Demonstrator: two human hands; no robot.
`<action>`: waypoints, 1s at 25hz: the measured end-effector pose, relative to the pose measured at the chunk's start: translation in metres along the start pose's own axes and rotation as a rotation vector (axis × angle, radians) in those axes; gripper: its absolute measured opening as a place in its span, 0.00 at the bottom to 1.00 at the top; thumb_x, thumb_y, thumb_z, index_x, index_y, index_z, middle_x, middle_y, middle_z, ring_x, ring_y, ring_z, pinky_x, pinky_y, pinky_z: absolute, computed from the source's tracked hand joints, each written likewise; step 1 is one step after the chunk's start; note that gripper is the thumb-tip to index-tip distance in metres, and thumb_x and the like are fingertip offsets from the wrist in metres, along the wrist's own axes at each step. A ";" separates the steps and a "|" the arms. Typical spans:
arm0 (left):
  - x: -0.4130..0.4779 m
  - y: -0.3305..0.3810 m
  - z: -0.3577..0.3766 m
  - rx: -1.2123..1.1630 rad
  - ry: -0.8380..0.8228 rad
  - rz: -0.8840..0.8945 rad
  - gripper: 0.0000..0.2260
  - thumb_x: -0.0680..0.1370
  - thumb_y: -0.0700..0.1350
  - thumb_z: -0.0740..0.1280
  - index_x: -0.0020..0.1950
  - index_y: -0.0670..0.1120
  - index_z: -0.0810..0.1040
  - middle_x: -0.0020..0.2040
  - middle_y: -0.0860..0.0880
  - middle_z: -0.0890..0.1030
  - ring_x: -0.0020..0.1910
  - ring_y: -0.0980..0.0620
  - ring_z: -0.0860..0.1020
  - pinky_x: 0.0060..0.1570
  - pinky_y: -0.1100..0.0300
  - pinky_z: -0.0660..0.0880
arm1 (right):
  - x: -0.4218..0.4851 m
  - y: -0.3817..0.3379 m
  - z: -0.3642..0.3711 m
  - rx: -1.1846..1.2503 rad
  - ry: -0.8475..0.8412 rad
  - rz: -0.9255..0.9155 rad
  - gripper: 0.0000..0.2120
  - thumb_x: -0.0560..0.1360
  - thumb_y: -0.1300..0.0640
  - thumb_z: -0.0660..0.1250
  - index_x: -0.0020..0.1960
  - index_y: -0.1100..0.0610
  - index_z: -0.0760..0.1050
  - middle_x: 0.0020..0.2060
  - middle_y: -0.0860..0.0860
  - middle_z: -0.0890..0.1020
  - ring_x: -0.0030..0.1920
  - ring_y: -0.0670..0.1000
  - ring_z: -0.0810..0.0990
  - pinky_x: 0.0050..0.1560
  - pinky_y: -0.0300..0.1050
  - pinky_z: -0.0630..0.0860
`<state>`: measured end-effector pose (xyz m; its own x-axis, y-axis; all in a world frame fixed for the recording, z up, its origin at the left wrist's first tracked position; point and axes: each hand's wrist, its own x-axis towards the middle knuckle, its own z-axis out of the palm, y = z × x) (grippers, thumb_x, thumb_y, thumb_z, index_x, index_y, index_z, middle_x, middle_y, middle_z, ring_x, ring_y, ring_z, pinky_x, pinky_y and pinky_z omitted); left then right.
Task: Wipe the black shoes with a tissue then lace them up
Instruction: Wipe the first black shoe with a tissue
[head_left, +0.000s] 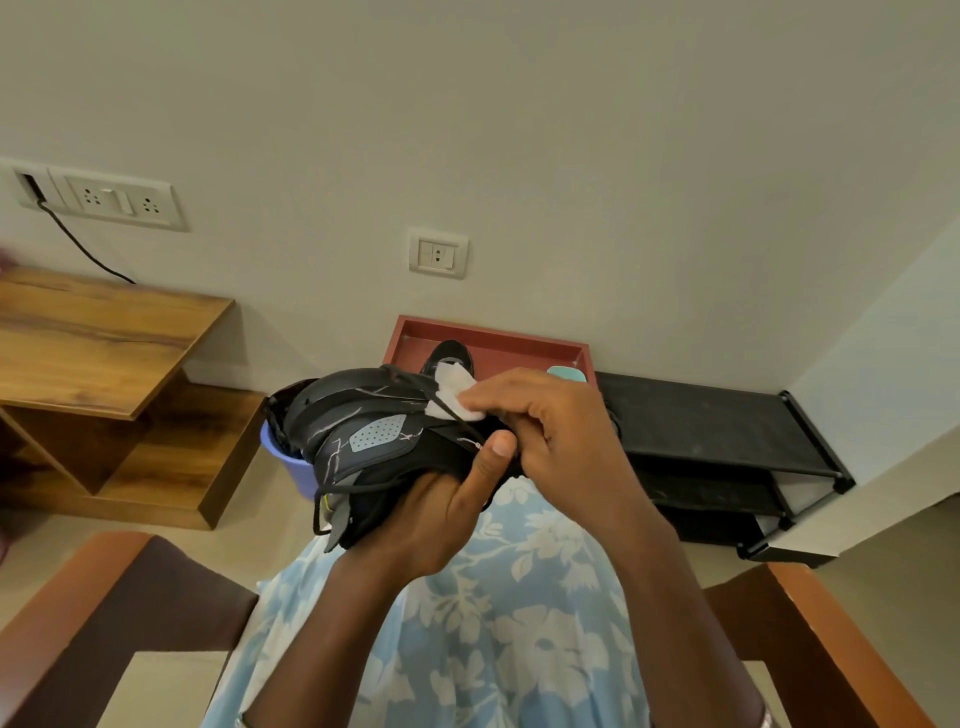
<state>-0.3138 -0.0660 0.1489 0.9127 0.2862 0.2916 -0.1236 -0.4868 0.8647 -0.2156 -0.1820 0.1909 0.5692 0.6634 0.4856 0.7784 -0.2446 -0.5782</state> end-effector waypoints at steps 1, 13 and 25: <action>0.000 0.001 -0.001 0.021 0.004 -0.009 0.21 0.80 0.68 0.50 0.54 0.61 0.79 0.55 0.66 0.79 0.60 0.72 0.71 0.67 0.70 0.64 | -0.001 0.005 -0.005 -0.106 0.029 0.031 0.15 0.74 0.60 0.62 0.54 0.57 0.85 0.51 0.51 0.86 0.54 0.50 0.83 0.57 0.46 0.79; 0.003 -0.004 -0.001 0.055 -0.020 0.026 0.23 0.79 0.67 0.52 0.60 0.56 0.78 0.54 0.62 0.78 0.60 0.66 0.73 0.65 0.73 0.64 | -0.006 -0.006 -0.015 0.031 -0.132 0.035 0.19 0.77 0.67 0.63 0.64 0.55 0.81 0.59 0.45 0.83 0.61 0.42 0.79 0.64 0.35 0.75; 0.002 0.005 -0.003 0.097 -0.038 -0.013 0.14 0.79 0.61 0.56 0.37 0.59 0.72 0.37 0.68 0.77 0.45 0.70 0.76 0.50 0.79 0.65 | -0.009 -0.003 -0.005 0.149 -0.134 -0.052 0.24 0.73 0.74 0.58 0.64 0.60 0.80 0.62 0.50 0.82 0.66 0.43 0.77 0.66 0.37 0.73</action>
<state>-0.3142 -0.0651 0.1548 0.9283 0.2622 0.2637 -0.0754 -0.5617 0.8239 -0.2222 -0.1909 0.1918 0.4810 0.7631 0.4317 0.7526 -0.1067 -0.6498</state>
